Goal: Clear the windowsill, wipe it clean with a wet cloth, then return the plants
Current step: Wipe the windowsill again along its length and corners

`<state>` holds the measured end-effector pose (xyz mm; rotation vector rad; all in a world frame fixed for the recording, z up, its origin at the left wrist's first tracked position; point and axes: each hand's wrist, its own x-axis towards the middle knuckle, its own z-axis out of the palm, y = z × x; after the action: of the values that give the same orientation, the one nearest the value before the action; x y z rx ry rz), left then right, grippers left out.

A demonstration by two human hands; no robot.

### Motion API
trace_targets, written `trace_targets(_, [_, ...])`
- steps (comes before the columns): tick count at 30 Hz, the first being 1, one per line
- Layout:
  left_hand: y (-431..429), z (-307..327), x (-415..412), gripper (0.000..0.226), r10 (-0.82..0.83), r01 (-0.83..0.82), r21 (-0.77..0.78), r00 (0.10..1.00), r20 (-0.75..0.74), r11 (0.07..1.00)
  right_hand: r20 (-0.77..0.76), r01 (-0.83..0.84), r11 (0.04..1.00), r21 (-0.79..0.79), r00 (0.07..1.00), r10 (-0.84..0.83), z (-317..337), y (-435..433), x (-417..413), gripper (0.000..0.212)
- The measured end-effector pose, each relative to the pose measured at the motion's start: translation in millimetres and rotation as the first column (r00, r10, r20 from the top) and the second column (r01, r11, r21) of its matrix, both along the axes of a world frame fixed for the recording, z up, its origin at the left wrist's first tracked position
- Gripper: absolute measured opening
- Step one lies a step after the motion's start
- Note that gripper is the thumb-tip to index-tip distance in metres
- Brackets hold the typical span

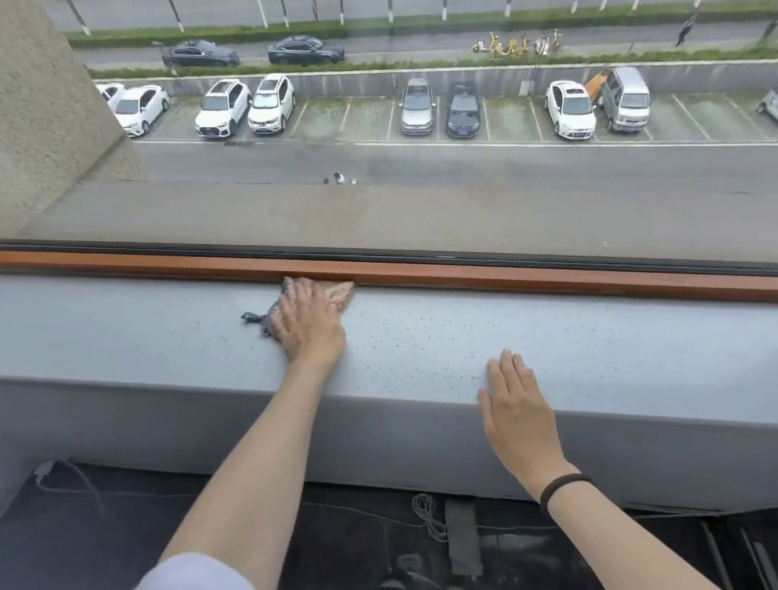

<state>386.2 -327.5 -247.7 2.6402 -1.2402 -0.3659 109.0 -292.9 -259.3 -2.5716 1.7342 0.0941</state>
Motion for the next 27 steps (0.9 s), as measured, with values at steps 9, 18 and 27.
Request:
trace_targets(9, [0.4,-4.4,-158.1,0.056,-0.527,0.526,-0.038,0.849,-0.048,0.850,0.419,0.086,0.996,-0.034,0.906,-0.064,15.1,0.4,-17.8,0.047])
trace_targets(18, [122.5,-32.6,-56.1,0.051,-0.587,0.630,-0.152,0.770,0.251,0.762,0.387,0.164,0.985,-0.056,0.913,-0.130,-0.3,9.7,-11.6,0.043])
trace_targets(27, [99.0,-20.4,-51.4,0.065,0.357,-0.594,-0.312,0.743,-0.566,0.741,0.344,0.127,0.980,-0.155,0.937,-0.067,-8.2,33.9,-2.7,0.057])
